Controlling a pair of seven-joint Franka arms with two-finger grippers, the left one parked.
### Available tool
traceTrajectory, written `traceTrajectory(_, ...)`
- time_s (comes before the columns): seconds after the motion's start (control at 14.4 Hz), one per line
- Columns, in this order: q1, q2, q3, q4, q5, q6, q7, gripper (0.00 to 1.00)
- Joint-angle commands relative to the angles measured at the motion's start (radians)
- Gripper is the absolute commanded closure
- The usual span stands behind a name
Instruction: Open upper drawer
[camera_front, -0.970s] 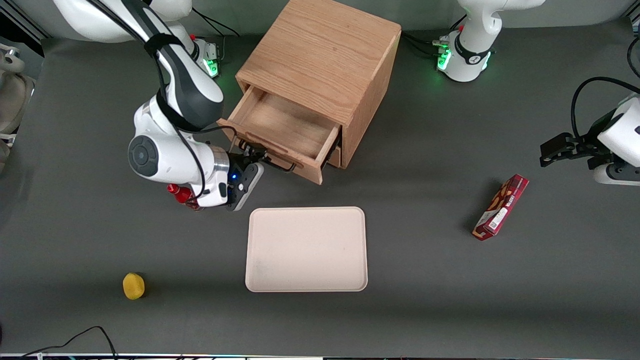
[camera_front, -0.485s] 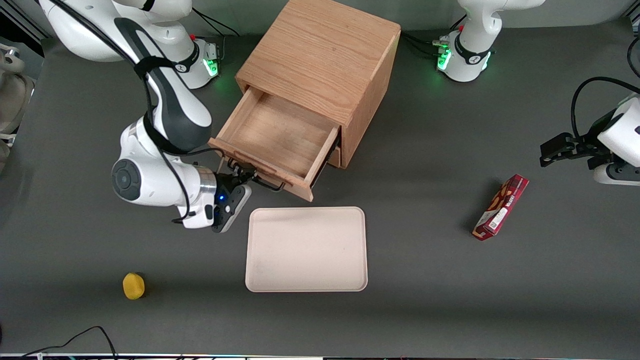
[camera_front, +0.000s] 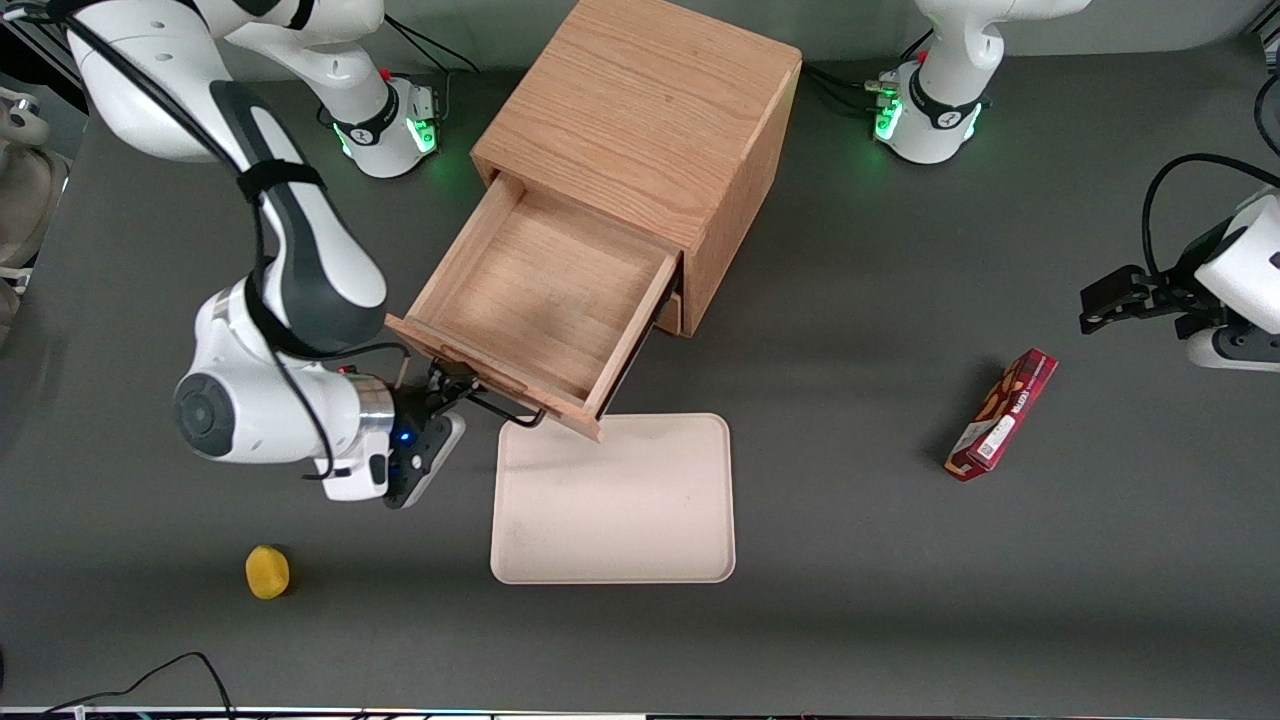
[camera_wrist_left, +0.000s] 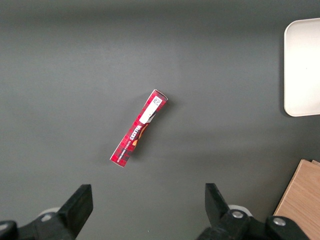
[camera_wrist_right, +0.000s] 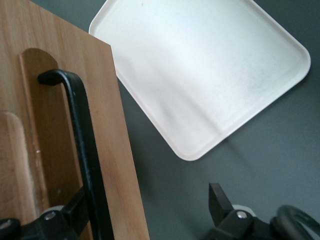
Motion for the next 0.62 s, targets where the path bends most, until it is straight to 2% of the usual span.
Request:
traceTrajectory(0.0,0.016,0.026,-0.002,0.109,-0.016,-0.087,0.0,0.0)
traceTrajectory(0.28,0.019,-0.106,-0.001,0.112,-0.017,-0.157,0.007,0.0)
traceTrajectory(0.55,0.02,-0.267,0.01,0.103,-0.019,-0.238,0.244,0.0)
